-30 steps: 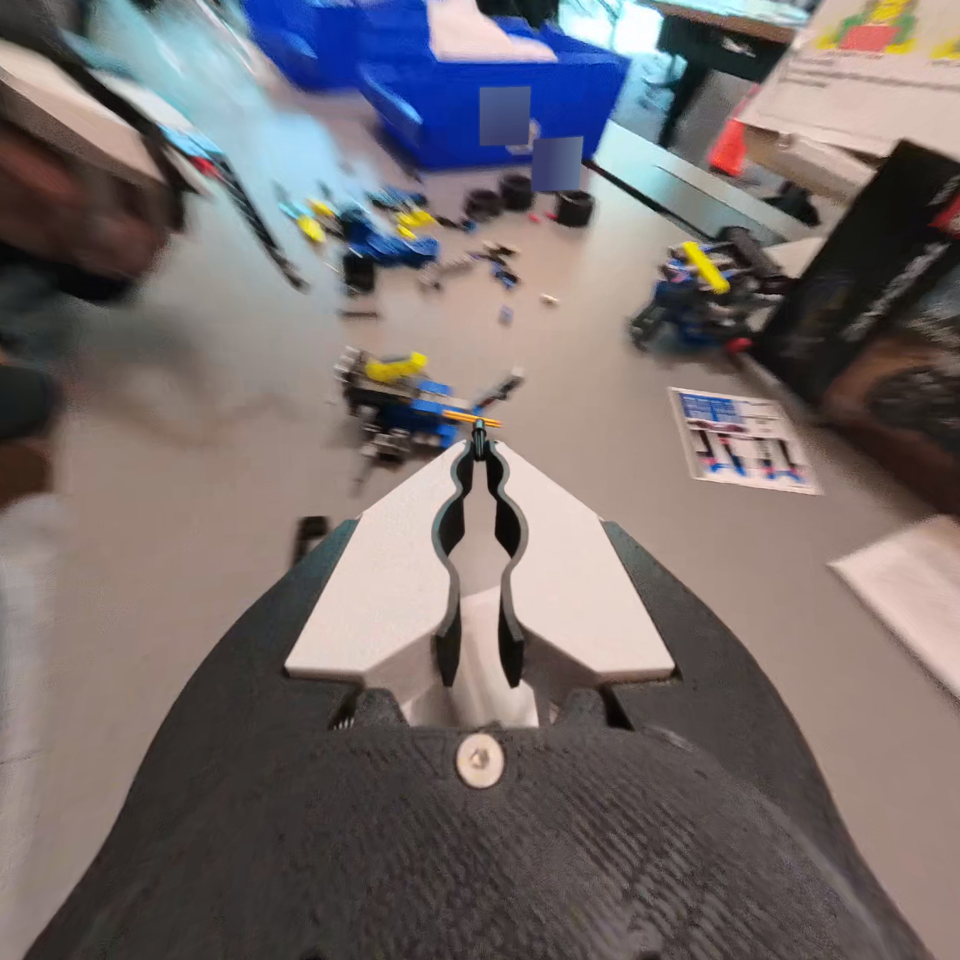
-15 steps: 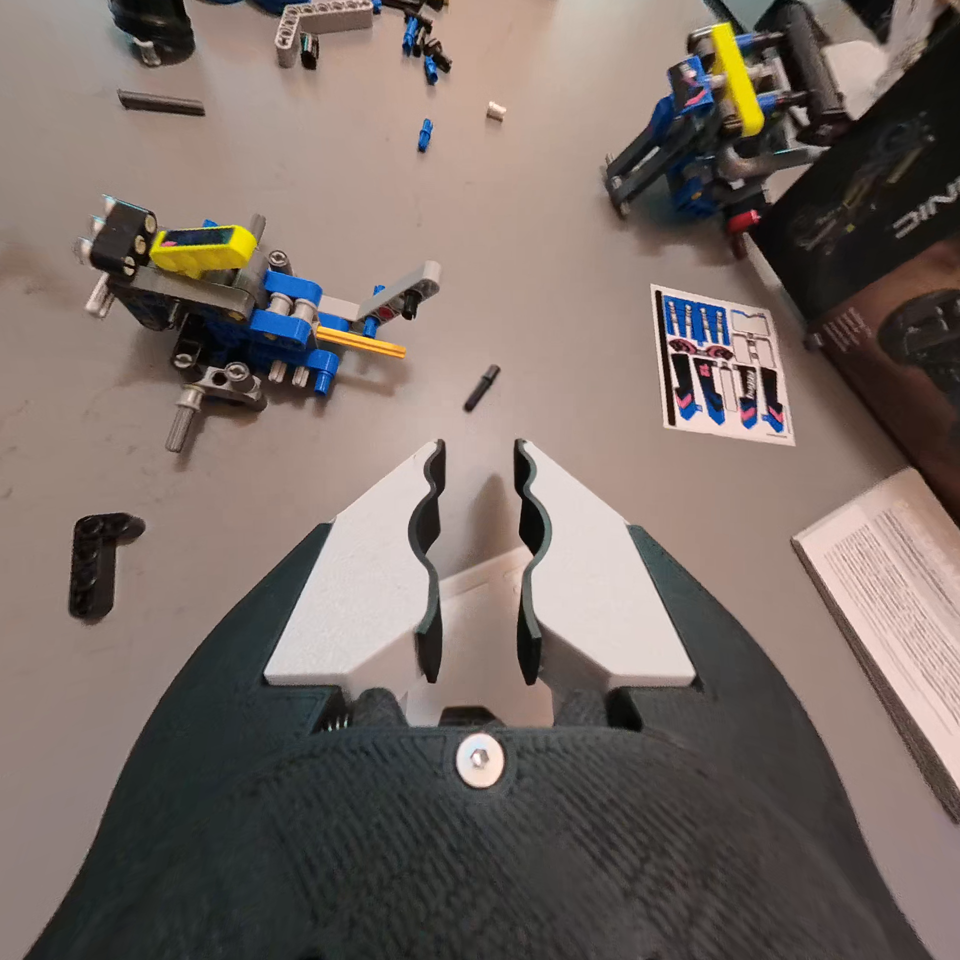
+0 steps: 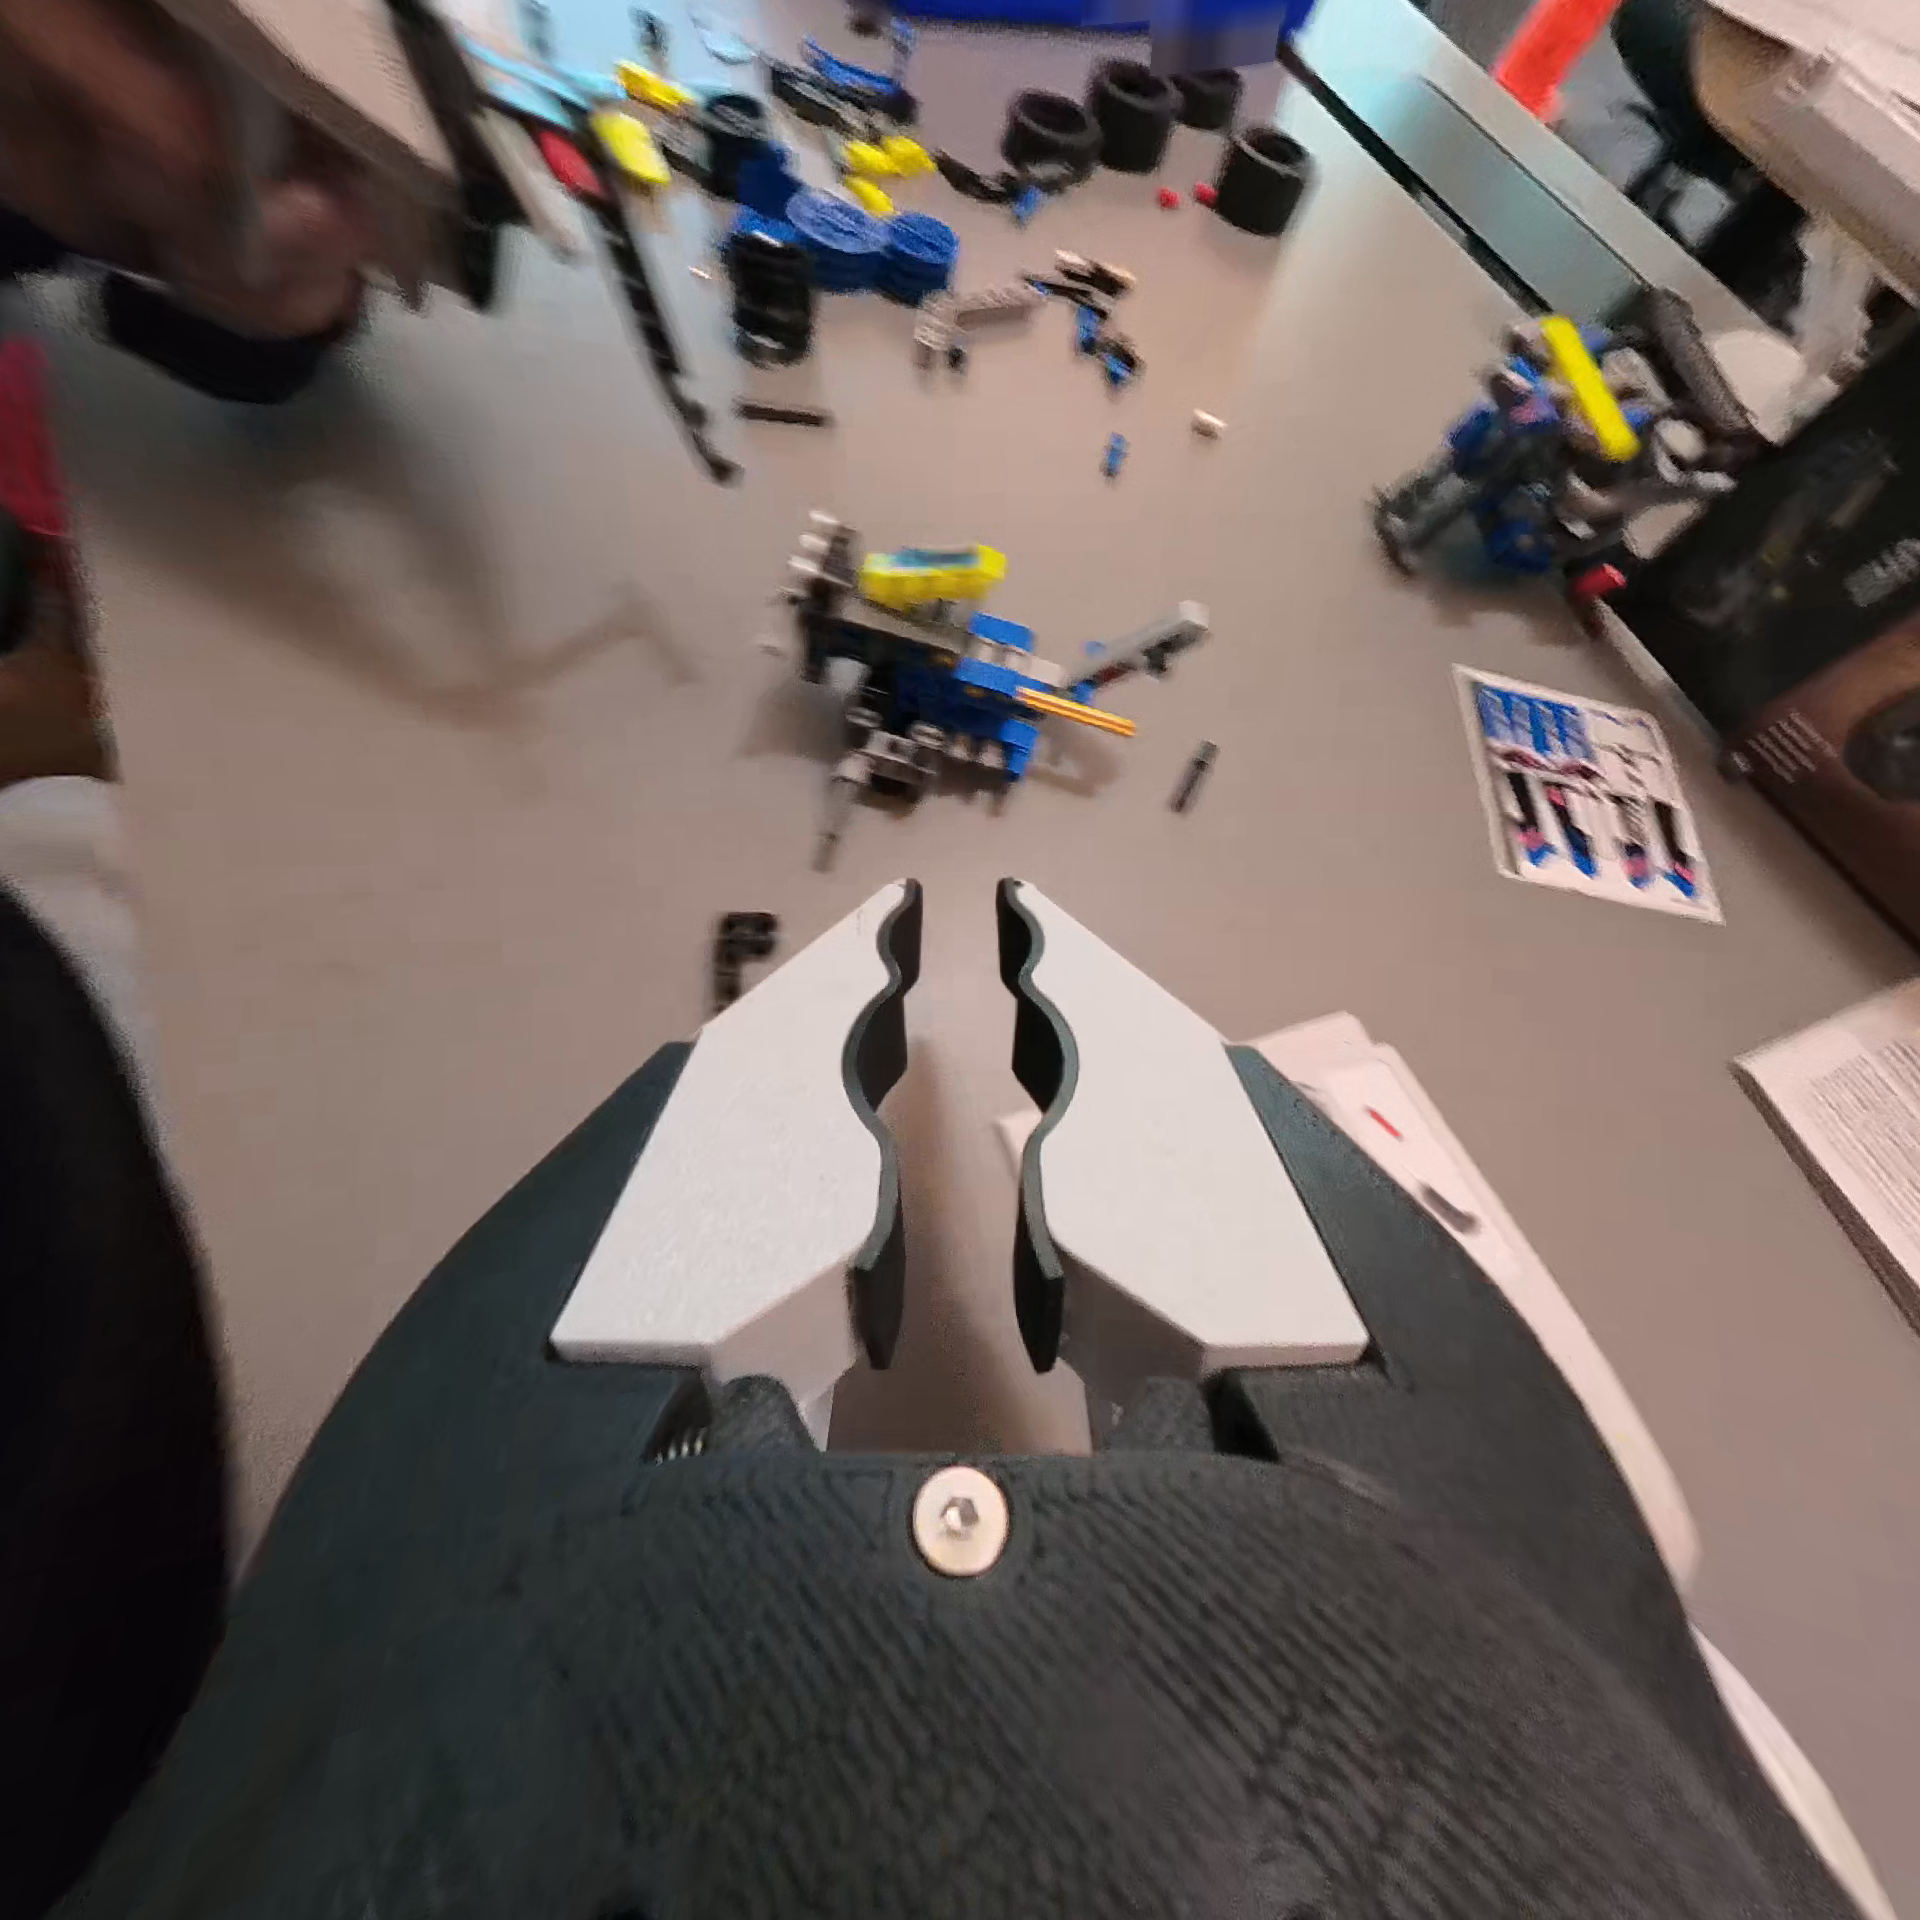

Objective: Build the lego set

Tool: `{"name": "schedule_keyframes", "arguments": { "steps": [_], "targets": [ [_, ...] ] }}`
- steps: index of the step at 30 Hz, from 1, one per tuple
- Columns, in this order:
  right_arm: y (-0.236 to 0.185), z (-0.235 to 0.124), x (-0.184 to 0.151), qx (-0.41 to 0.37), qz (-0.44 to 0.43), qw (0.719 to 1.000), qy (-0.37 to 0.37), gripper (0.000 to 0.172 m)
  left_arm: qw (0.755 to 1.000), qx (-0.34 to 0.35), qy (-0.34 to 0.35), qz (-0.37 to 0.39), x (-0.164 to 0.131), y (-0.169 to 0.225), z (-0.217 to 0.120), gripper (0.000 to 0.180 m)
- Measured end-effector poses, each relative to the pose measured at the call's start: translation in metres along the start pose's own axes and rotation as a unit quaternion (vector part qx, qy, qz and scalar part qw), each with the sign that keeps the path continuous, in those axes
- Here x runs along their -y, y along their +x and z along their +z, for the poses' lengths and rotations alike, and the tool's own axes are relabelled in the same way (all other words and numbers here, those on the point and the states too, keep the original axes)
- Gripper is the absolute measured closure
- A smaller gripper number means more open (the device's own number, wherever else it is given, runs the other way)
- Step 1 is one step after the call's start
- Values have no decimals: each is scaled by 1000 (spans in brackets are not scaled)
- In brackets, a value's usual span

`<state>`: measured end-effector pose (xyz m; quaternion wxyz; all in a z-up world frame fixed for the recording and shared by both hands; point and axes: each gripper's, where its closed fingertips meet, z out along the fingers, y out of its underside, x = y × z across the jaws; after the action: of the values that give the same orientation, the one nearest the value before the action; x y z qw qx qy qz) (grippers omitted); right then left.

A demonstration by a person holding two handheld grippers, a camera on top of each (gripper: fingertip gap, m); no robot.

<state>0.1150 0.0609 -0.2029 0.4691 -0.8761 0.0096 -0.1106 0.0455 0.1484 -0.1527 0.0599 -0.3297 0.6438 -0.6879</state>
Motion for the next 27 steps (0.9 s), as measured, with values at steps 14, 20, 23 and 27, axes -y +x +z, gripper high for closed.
{"name": "schedule_keyframes", "arguments": {
  "steps": [14, 20, 23, 27],
  "targets": [
    [-83, 17, 107, 175, 161, 946, 221, 157, 987, -85, 134, -10, 29, 27, 9, 177],
    [-86, 5, 121, 215, 204, 915, 274, 166, 984, -102, 145, 1, 31, 39, 3, 177],
    [-88, 1, 123, 199, 178, 921, 282, 167, 982, -114, 150, -5, 32, 43, 2, 177],
    [-88, 6, 106, 158, 122, 956, 213, 167, 994, -74, 83, 8, 17, 38, 1, 175]
  ]
}}
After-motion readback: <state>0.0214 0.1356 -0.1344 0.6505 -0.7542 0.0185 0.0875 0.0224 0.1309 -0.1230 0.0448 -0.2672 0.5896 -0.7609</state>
